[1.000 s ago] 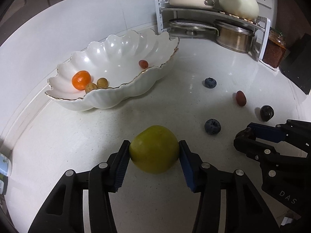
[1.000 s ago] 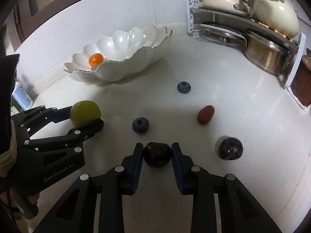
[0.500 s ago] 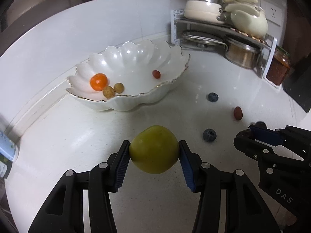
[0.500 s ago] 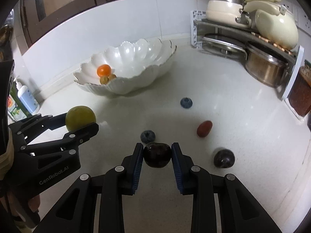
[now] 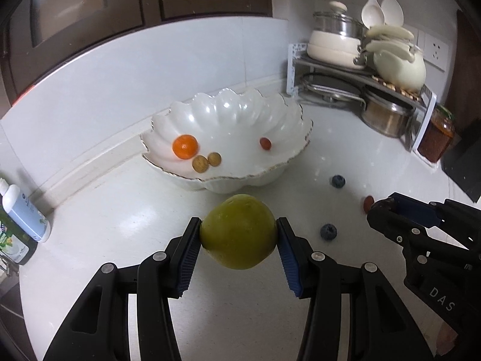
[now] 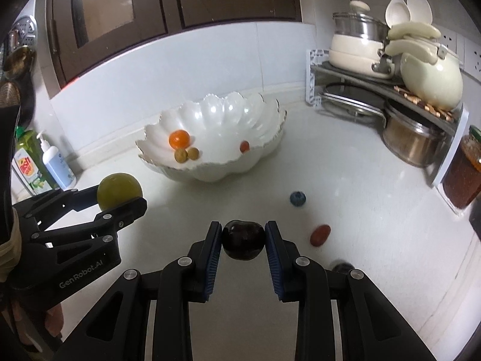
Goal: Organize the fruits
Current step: 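Lift the lime with the left tool while the right tool lifts the plum, then carry the lime in the left tool over the white bowl while the right tool carries the plum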
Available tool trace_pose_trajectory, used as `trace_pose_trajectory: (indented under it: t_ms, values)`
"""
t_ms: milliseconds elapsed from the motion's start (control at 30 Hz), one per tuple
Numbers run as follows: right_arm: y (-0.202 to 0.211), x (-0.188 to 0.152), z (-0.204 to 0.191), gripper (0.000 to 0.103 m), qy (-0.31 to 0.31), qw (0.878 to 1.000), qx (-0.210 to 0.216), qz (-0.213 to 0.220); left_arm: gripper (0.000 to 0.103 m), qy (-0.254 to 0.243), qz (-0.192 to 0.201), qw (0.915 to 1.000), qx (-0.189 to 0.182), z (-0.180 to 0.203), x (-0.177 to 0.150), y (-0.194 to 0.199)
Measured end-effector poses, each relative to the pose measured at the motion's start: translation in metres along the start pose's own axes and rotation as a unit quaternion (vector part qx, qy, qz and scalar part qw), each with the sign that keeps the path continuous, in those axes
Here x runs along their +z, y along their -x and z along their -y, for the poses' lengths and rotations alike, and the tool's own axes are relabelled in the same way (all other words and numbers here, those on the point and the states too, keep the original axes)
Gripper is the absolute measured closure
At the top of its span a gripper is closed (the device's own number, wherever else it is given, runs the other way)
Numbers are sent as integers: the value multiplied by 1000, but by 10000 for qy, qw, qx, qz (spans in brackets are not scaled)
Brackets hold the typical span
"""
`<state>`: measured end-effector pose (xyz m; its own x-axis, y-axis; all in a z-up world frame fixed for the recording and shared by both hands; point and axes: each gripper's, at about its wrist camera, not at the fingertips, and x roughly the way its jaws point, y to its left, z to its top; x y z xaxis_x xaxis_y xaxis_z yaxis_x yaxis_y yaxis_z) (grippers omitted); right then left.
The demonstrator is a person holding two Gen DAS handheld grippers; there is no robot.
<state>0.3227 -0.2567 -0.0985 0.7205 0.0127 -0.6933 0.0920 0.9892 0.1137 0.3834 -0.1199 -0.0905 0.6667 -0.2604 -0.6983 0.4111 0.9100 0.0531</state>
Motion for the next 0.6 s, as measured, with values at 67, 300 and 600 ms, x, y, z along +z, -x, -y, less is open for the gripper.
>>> trace_pose_trajectory:
  t_ms: [67,300,600]
  values:
    - [3,4,-2,72,18,10000,25,62,54,28,38,10000,14,-3,3,3]
    - [14,20,-10,72,36,9994,112,334,53,121,258,9995,126,-11,16,18]
    - [22,41,-16,72,28,9979,192,614,53,229,523,9982,165,-20,35,29]
